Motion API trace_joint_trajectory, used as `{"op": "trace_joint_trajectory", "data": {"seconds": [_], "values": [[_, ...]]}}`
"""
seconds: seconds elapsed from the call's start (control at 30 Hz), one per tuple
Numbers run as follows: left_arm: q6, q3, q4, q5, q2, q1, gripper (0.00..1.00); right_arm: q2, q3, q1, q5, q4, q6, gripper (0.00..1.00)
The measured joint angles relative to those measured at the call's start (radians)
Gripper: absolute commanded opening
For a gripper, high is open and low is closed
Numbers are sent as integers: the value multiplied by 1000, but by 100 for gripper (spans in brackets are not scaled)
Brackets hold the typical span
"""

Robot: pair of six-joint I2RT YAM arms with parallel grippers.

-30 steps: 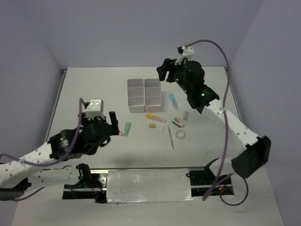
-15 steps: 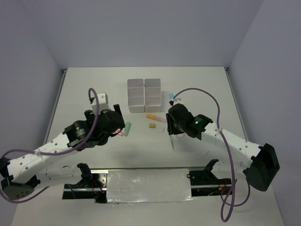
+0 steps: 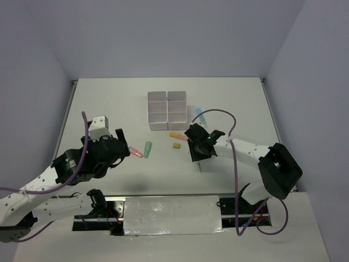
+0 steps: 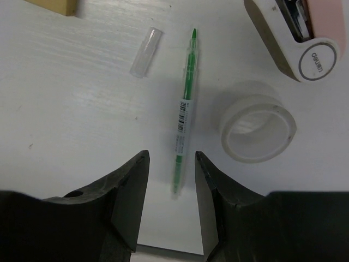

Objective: Sort the stationery into containers
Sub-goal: Pick up the pen from the storage box.

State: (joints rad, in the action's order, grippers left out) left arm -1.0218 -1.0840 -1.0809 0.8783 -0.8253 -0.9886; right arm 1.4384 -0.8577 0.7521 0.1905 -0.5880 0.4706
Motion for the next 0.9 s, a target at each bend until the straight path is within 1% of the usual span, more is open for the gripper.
{"op": "trace_joint_trajectory", "data": {"seconds": [0.23,0.27,0.3,0.5,0.53,0.57,0.6,0.7,0.77,0.83,0.9], "values": [[24,39,-3,-1,47,0,99,100,18,-14,-27,55,-3,42],[26,42,-3,-1,46,0,99,106,27,-16,-31,64,-3,36],[28,45,-3,-2,42,0,99,108,34,-17,-33,71,-3,33],[29,48,-4,-7,11,0,100,113,39,-22,-29,81,5,19],[29,48,-4,-10,6,0,99,112,41,-22,-29,85,5,8],[29,48,-3,-14,1,0,99,111,44,-22,-30,89,3,3],[31,48,0,-20,-1,0,99,106,50,-23,-31,96,6,0],[56,48,35,-45,0,0,99,75,76,-23,-36,121,9,0],[80,48,85,-79,-6,0,99,37,97,-22,-66,128,12,0],[104,48,138,-119,-30,1,99,-42,114,-16,-96,107,16,0],[128,48,204,-162,-74,2,99,-182,109,-16,-98,67,25,0]]}}
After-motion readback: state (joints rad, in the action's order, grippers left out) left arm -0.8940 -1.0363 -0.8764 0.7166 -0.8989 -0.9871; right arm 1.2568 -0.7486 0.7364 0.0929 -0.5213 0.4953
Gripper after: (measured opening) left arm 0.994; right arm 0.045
